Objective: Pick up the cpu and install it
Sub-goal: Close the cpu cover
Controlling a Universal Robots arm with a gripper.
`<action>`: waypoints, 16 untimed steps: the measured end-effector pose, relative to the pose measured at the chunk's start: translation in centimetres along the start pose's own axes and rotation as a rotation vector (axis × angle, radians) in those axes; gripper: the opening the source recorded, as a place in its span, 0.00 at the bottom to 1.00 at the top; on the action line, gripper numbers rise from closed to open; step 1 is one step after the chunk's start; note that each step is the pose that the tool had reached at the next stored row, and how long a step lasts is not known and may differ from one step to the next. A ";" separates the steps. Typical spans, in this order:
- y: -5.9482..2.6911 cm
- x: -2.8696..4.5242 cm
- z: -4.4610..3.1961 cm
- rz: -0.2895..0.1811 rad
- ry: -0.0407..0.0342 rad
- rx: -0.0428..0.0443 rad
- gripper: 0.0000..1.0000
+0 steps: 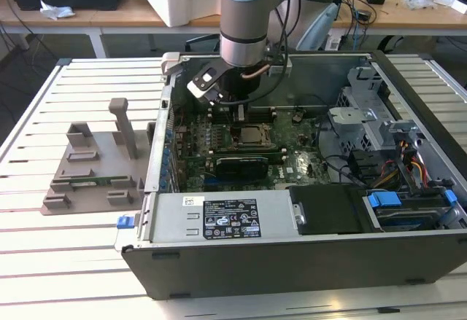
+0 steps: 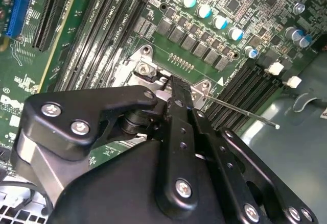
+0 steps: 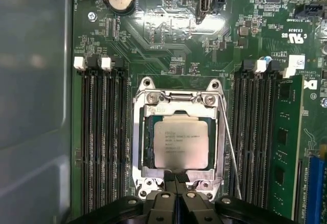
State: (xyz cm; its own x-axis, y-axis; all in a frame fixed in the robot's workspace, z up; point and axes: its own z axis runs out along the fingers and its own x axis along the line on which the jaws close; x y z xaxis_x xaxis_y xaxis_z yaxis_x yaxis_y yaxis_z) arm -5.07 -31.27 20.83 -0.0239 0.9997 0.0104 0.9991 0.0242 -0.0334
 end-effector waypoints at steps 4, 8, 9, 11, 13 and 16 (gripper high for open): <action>0.37 -0.01 0.21 -0.003 0.0000 -0.0001 0.11; 0.91 -0.03 0.18 -0.005 0.0005 -0.0001 0.11; 0.95 -0.02 0.12 -0.004 0.0007 0.0000 0.11; 0.95 -0.02 -0.13 -0.004 0.0006 0.0000 0.11; 0.97 -0.02 -0.56 -0.005 0.0006 0.0000 0.11; 1.96 -0.04 -0.74 -0.004 0.0009 0.0093 0.11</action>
State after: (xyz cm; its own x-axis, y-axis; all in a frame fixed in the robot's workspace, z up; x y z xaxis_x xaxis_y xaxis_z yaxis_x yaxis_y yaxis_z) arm -3.09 -31.27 21.50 -0.0282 0.9995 0.0114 0.9987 0.0286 -0.0426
